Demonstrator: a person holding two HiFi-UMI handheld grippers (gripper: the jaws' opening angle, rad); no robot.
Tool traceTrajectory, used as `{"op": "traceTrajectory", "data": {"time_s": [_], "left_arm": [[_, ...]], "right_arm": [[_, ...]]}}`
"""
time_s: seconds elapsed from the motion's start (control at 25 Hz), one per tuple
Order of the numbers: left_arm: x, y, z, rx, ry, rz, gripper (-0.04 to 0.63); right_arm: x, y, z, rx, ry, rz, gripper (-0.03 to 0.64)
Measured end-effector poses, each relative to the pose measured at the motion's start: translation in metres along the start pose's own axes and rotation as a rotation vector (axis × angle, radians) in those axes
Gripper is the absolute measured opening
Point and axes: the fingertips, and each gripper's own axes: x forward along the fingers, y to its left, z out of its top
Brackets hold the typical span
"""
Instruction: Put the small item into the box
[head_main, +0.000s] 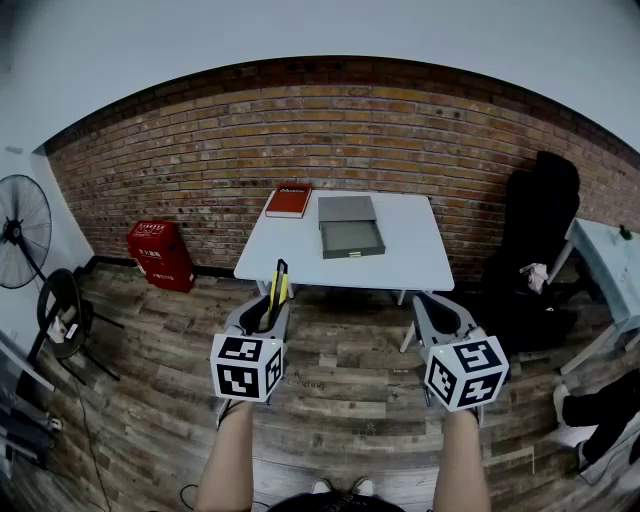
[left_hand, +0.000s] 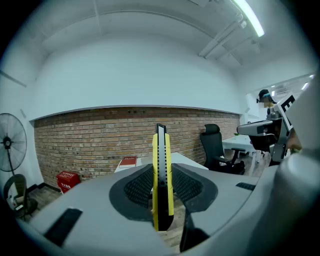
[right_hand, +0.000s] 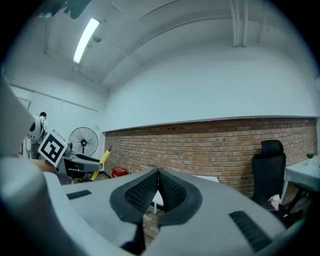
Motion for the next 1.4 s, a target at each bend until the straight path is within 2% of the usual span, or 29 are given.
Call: {"op": "traceTrajectory", "data": {"time_s": [0.36,0.64,1.04,1.4], "left_arm": [[0.001,0.019,-0.006,0.013,-0.006,-0.055,0.129],[0.012,0.026,-0.014,0.004,0.002,-0.067,0.129],[0.055,0.024,-0.014,0.002,0.025,-0.049,0.129],[0.115,0.020,0.002,-0.003,0.038,-0.005,0.129]], "right_arm": [[0.014,0.028,0.001,0.004,-0.003,-0.022,0.020],[0.024,0.033,-0.009,-0.001,0.017,-0.029,0.020],[0.060,0.000,-0.019,0.011,0.025,-0.007,0.020],[0.110,-0.054,-0.015,0.022,0.029,0.027,0.020]]}}
